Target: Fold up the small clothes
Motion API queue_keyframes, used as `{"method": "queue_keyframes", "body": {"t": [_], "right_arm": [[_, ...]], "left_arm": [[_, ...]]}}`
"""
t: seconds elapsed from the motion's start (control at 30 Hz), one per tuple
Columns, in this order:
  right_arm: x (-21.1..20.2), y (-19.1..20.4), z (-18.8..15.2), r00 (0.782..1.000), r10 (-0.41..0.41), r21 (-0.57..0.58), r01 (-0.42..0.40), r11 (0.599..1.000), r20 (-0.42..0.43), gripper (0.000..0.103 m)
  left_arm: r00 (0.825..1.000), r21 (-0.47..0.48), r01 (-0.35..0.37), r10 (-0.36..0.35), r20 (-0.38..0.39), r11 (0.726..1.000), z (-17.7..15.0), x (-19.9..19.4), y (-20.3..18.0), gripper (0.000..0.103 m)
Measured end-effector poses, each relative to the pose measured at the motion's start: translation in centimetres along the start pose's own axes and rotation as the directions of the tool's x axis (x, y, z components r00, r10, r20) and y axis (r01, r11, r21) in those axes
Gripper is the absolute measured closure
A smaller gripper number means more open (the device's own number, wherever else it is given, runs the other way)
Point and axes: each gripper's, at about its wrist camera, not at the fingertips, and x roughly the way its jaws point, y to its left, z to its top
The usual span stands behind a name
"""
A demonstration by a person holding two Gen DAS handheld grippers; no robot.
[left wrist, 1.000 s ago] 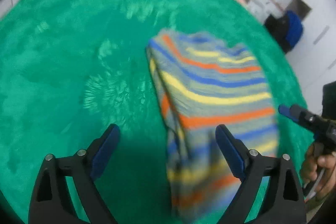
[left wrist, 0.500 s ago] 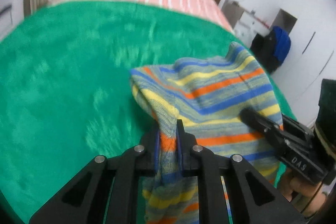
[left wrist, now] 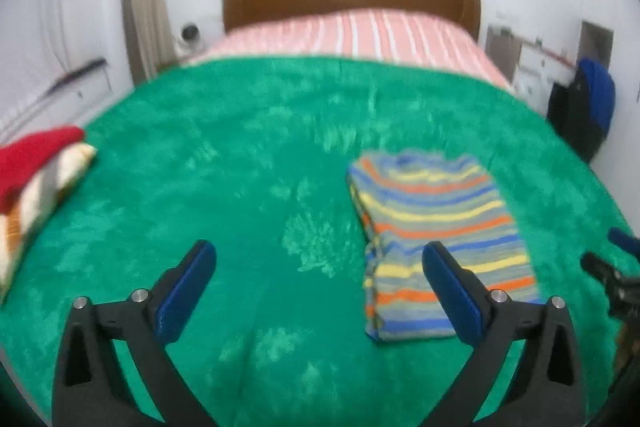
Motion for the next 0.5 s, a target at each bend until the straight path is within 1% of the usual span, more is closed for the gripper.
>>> {"method": "queue_keyframes", "body": {"t": [0.07, 0.1, 0.13, 0.17, 0.27, 0.3, 0.37, 0.43, 0.47, 0.5], "right_arm": [[-3.5, 0.1, -0.8, 0.997, -0.035, -0.011, 0.036, 0.999, 0.071, 0.002], [-5.4, 0.1, -1.1, 0.992, -0.052, -0.007, 0.053, 0.999, 0.114, 0.000], [-6.6, 0.1, -1.3, 0.989, -0.062, 0.000, 0.063, 0.998, 0.138, 0.000], [-7.4, 0.2, -1.4, 0.988, -0.065, 0.008, 0.064, 0.998, 0.138, 0.000], [-8.7, 0.4, -1.7, 0.996, -0.042, 0.052, 0.037, 0.998, 0.085, 0.000], [-9.1, 0.4, -1.8, 0.995, -0.034, 0.053, 0.029, 0.998, 0.093, 0.000], [-10.6, 0.8, -2.1, 0.989, -0.014, 0.065, 0.005, 0.998, 0.144, 0.000], [-12.7, 0.9, -2.5, 0.973, -0.017, 0.097, -0.006, 0.995, 0.229, 0.000], [-13.4, 1.2, -2.5, 0.966, -0.018, 0.100, -0.008, 0.995, 0.256, 0.000], [-13.7, 1.6, -2.2, 0.968, -0.021, 0.089, -0.002, 0.996, 0.250, 0.000]], "left_arm": [[1.000, -0.003, 0.005, -0.005, 0.028, 1.000, 0.2, -2.2, -0.5, 0.000], [1.000, 0.000, 0.007, -0.007, 0.028, 1.000, 0.4, -2.7, -0.8, 0.000], [1.000, 0.007, 0.006, -0.006, 0.026, 1.000, 0.2, -3.8, -1.0, 0.000], [0.999, 0.013, -0.001, 0.001, 0.032, 1.000, 0.1, -4.6, -1.2, 0.000], [0.998, 0.033, 0.000, -0.002, 0.061, 0.999, -0.3, -7.3, -2.0, 0.000], [0.998, 0.040, 0.004, -0.007, 0.061, 0.999, -0.4, -8.2, -2.3, 0.000], [0.998, 0.054, 0.007, -0.011, 0.064, 0.998, -0.8, -9.6, -2.7, 0.000], [0.997, 0.067, -0.009, 0.004, 0.077, 0.998, -1.1, -10.5, -3.1, 0.000], [0.997, 0.069, -0.016, 0.010, 0.081, 0.997, -1.3, -10.9, -3.3, 0.000], [0.996, 0.066, -0.020, 0.015, 0.083, 0.998, -1.5, -11.4, -3.5, 0.000]]}}
